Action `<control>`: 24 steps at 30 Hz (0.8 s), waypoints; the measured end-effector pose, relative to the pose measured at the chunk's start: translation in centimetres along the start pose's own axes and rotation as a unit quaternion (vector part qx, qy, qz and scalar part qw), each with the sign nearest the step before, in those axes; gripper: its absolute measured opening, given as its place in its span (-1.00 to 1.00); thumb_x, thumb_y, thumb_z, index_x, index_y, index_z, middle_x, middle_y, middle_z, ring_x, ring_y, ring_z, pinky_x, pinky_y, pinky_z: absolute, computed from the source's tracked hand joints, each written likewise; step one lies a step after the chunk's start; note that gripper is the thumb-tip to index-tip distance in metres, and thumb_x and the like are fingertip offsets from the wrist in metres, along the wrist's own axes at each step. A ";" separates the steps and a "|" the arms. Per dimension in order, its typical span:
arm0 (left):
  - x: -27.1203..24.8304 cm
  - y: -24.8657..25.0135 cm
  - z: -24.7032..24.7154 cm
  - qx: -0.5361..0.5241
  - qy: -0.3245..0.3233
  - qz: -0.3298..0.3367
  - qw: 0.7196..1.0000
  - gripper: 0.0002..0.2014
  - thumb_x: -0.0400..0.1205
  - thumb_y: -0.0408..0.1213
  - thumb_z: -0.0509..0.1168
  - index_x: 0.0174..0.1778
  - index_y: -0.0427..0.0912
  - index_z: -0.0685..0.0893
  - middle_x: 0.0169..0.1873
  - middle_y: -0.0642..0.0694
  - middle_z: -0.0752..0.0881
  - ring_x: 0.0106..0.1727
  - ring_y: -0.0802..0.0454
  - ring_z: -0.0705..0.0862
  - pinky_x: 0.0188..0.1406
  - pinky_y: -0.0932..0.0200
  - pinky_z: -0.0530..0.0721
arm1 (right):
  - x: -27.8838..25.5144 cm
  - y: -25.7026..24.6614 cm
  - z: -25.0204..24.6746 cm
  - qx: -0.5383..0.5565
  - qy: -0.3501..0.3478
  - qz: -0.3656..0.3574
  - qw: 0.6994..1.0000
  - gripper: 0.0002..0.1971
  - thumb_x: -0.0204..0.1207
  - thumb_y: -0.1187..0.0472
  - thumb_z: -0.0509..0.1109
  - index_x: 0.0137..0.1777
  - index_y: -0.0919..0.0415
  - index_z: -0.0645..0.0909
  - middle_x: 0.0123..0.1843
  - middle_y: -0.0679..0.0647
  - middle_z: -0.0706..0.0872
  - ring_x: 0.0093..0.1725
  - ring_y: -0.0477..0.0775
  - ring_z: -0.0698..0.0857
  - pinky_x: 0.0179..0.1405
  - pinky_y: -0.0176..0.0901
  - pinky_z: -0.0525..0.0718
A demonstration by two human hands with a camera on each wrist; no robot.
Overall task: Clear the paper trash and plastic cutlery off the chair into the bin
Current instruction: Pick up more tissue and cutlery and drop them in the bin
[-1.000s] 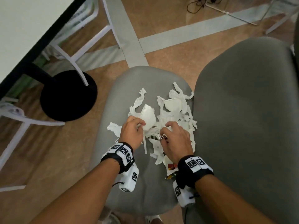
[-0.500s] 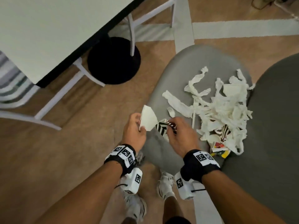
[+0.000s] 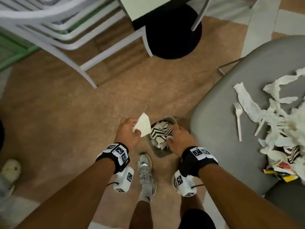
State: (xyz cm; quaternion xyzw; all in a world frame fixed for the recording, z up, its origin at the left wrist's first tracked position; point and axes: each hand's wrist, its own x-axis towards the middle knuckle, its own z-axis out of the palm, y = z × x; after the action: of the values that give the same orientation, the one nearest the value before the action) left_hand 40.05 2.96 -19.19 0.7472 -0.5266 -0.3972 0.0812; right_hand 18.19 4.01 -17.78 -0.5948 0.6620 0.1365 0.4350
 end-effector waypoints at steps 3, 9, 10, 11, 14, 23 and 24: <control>-0.2 -0.5 1.4 0.005 -0.051 -0.010 0.999 -0.68 0.49 -0.45 0.34 0.18 -0.23 0.66 0.11 -0.16 0.56 0.04 -0.12 0.64 0.10 0.15 0.59 | 0.5 -0.4 0.0 -0.022 -0.022 -0.011 0.999 -0.53 0.59 0.04 0.28 0.47 0.13 0.39 0.33 0.25 0.68 0.30 0.36 0.65 0.27 0.10 0.64; -1.3 0.9 3.6 -0.013 -0.202 -0.015 0.979 -0.55 0.64 -0.39 0.23 0.49 -0.17 0.51 0.32 -0.08 0.63 0.36 -0.05 0.61 0.30 0.24 0.51 | 0.3 0.3 -1.6 0.026 -0.024 -0.061 0.998 -0.68 0.61 0.10 0.28 0.34 0.06 0.54 0.16 0.12 0.79 0.23 0.21 0.71 0.19 -0.02 0.67; -1.2 1.2 3.7 -0.028 -0.214 -0.022 0.976 -0.52 0.64 -0.43 0.20 0.52 -0.15 0.48 0.34 -0.07 0.63 0.36 -0.04 0.63 0.33 0.18 0.57 | 0.2 0.6 -1.9 0.041 -0.017 -0.063 0.997 -0.69 0.61 0.11 0.28 0.33 0.06 0.56 0.15 0.10 0.79 0.20 0.18 0.72 0.20 -0.01 0.67; -1.1 1.6 3.7 -0.034 -0.216 -0.025 0.975 -0.50 0.62 -0.48 0.19 0.52 -0.16 0.48 0.32 -0.08 0.64 0.32 -0.04 0.65 0.29 0.16 0.62 | 0.1 1.1 -2.2 0.058 -0.007 -0.063 0.996 -0.71 0.61 0.11 0.29 0.30 0.07 0.59 0.13 0.09 0.80 0.16 0.16 0.73 0.19 0.00 0.68; -0.2 2.9 3.5 -0.033 -0.202 -0.023 0.979 -0.52 0.58 -0.58 0.16 0.43 -0.22 0.52 0.21 -0.11 0.71 0.19 -0.05 0.70 0.05 0.24 0.67 | -0.4 3.2 -3.0 0.122 0.016 -0.057 0.991 -0.77 0.60 0.12 0.30 0.22 0.07 0.63 0.02 0.04 0.82 0.03 0.09 0.77 0.12 -0.06 0.71; 1.2 12.6 6.1 0.013 -0.155 0.053 0.986 -0.70 0.54 -0.48 0.23 0.11 -0.07 0.66 -0.20 0.11 0.74 -0.01 -0.01 0.74 0.18 -0.04 0.72 | -4.4 11.9 -8.0 0.187 0.106 -0.023 0.976 -0.83 0.59 0.20 0.25 0.09 0.02 0.62 -0.06 0.04 0.79 -0.05 0.11 0.74 0.04 -0.08 0.69; 1.1 14.4 7.2 0.008 -0.154 0.068 0.986 -0.70 0.54 -0.48 0.22 0.08 -0.06 0.67 -0.22 0.11 0.74 -0.06 0.01 0.74 0.15 -0.03 0.73 | -4.9 13.3 -8.8 0.193 0.116 -0.010 0.974 -0.83 0.59 0.19 0.27 0.12 0.02 0.62 -0.06 0.01 0.78 -0.03 0.10 0.73 0.06 -0.07 0.68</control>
State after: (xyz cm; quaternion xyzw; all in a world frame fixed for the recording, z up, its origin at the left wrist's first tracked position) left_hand 24.93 -2.09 -16.82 0.6402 -0.5851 -0.4974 0.0200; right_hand 2.10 4.48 -13.47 -0.5181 0.7155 -0.0682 0.4637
